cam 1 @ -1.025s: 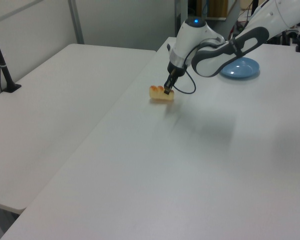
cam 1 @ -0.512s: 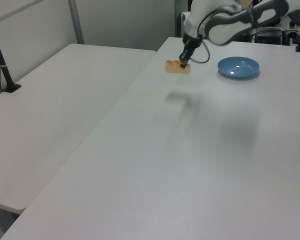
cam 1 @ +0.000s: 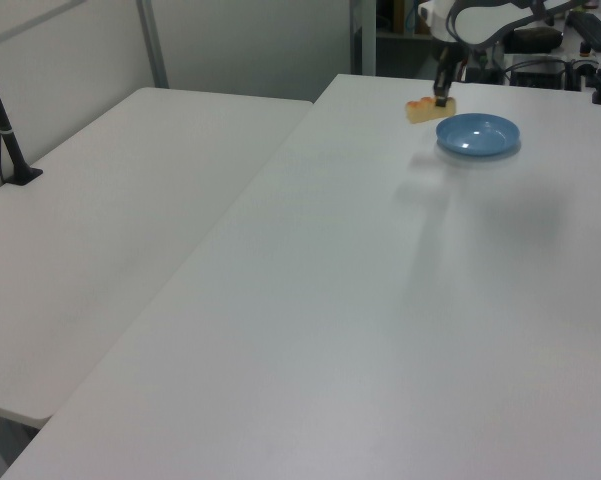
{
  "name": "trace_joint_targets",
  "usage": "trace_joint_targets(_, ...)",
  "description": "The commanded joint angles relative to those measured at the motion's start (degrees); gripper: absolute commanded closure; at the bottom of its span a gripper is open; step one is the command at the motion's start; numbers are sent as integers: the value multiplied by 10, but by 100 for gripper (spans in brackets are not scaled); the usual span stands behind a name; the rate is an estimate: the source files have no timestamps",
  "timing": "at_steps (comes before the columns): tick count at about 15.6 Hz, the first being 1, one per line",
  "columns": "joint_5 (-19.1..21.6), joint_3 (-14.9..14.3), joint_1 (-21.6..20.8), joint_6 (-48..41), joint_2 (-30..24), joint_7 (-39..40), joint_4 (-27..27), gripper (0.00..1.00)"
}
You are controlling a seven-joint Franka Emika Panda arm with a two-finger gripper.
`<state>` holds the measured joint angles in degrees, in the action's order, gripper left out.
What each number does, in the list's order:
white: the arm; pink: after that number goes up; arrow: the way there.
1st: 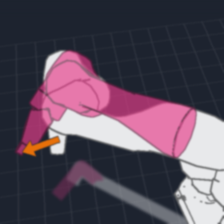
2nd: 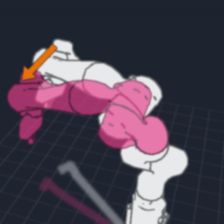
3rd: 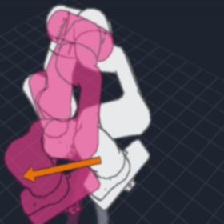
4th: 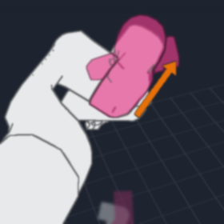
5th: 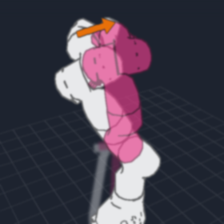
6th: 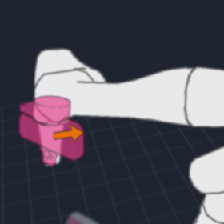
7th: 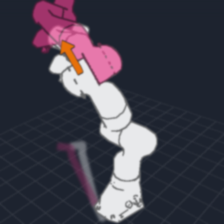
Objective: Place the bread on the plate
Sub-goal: 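Lift the bread roll and carry it over the blue plate, then lower the bread roll onto the plate and open the gripper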
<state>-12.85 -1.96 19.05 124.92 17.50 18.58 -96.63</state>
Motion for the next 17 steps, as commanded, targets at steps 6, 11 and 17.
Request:
trace_joint_targets(6, -23, 2, 83, 145, 9, 154, -92, 100)
trace_joint_targets(11, -40, 2, 91, 185, 39, 151, -96, 97)
trace_joint_targets(17, -39, 1, 107, 177, 28, 148, -95, 0)
